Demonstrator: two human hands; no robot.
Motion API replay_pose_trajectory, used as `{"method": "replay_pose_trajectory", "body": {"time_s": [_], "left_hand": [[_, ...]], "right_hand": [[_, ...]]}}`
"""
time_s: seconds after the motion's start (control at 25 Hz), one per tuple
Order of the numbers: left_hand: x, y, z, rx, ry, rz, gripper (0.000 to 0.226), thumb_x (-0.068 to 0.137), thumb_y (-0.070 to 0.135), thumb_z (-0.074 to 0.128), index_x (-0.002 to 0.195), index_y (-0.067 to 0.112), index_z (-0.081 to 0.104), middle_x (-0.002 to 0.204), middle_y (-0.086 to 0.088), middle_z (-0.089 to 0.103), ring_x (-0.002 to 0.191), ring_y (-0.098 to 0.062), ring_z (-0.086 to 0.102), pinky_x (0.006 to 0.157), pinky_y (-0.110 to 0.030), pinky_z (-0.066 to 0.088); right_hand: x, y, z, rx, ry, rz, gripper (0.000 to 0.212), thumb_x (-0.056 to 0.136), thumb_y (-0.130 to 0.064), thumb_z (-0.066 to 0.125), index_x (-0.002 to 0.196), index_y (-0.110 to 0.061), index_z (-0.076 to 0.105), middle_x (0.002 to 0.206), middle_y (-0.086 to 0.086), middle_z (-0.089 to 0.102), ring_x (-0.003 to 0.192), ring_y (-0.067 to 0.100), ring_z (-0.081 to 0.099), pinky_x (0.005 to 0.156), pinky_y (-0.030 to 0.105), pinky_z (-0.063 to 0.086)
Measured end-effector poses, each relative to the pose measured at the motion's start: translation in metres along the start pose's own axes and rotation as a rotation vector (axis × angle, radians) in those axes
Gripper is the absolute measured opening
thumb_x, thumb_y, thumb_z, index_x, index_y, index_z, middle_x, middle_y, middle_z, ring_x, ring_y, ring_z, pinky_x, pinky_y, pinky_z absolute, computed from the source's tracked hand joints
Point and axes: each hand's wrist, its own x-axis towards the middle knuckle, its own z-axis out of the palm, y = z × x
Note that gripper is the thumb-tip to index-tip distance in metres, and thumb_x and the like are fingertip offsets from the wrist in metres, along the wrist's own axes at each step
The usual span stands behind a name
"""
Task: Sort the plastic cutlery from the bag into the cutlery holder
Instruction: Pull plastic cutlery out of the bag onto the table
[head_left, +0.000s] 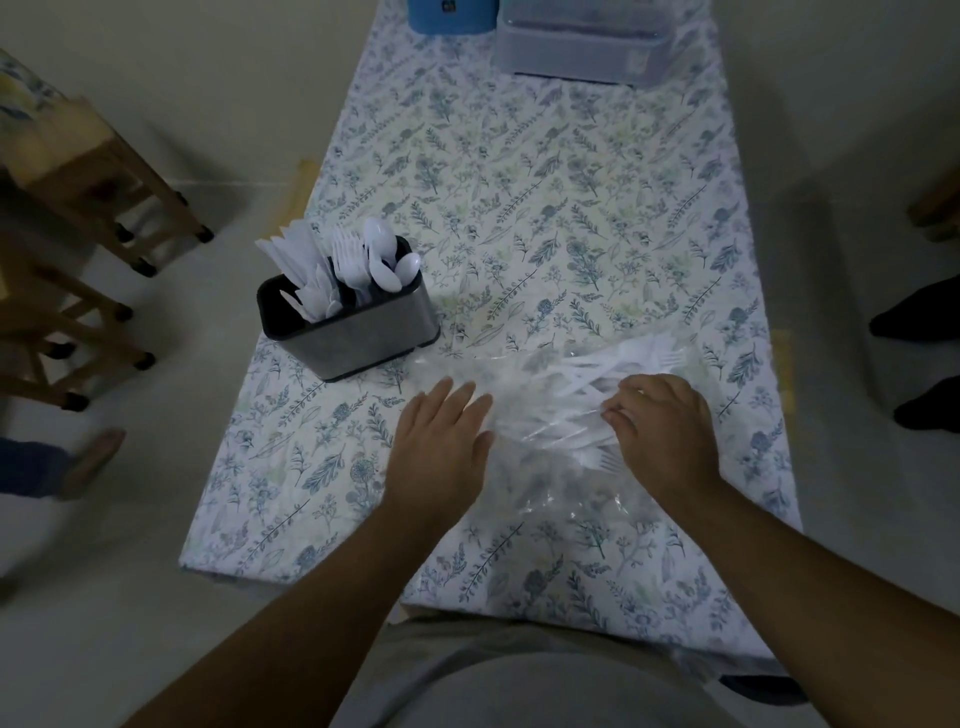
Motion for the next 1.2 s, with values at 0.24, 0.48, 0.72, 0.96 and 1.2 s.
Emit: {"method": "replay_pose_trajectory", "body": {"time_s": [0.24,0.48,0.72,0.96,1.2], "left_hand": [[0.006,-0.016,-0.001,-0.184,0.11,-0.013,0.05,0.097,0.033,0.031,0.132,0.017,0.063,0.13,0.001,0.066,0.126,-0.021,0.054,0.113,-0.042,0.033],[-0.003,-0.025,0.024,-0.178,0.052,0.078,0.043,0.099,0.034,0.04,0.131,0.019,0.063,0.136,0.002,0.063,0.135,-0.018,0.05,0.115,-0.034,0.025],[-0.022,-0.017,0.045,-0.223,0.193,0.062,0.03,0.098,0.03,0.046,0.108,0.016,0.071,0.104,0.002,0.072,0.105,-0.02,0.064,0.103,-0.031,0.032],[-0.032,-0.016,0.034,-0.31,0.242,0.055,0.027,0.099,0.031,0.047,0.11,0.018,0.068,0.119,0.002,0.067,0.12,-0.018,0.056,0.106,-0.038,0.038],[-0.042,-0.022,0.053,-0.36,-0.033,-0.101,0.061,0.104,0.046,0.011,0.159,0.024,0.018,0.167,0.008,0.009,0.153,-0.002,-0.006,0.124,-0.028,-0.001]], "right_hand": [[0.003,-0.01,-0.017,0.077,0.204,-0.031,0.018,0.096,-0.029,0.058,0.099,-0.024,0.075,0.097,-0.004,0.072,0.098,0.023,0.052,0.087,0.038,0.039],[-0.002,-0.027,-0.055,0.02,0.19,-0.105,0.009,0.091,-0.027,0.069,0.093,-0.028,0.078,0.09,-0.007,0.069,0.096,0.024,0.049,0.08,0.031,0.021],[-0.02,-0.037,-0.056,-0.041,0.105,-0.031,0.021,0.089,-0.032,0.063,0.1,-0.027,0.08,0.097,-0.005,0.068,0.104,0.025,0.054,0.089,0.038,0.031],[-0.032,-0.023,-0.031,-0.03,-0.006,-0.043,0.027,0.092,-0.036,0.058,0.11,-0.028,0.078,0.115,0.0,0.071,0.123,0.027,0.055,0.115,0.048,0.029],[-0.022,-0.042,-0.036,-0.078,0.049,-0.017,0.012,0.095,-0.032,0.065,0.1,-0.031,0.075,0.092,-0.007,0.07,0.098,0.027,0.057,0.087,0.04,0.032]]}}
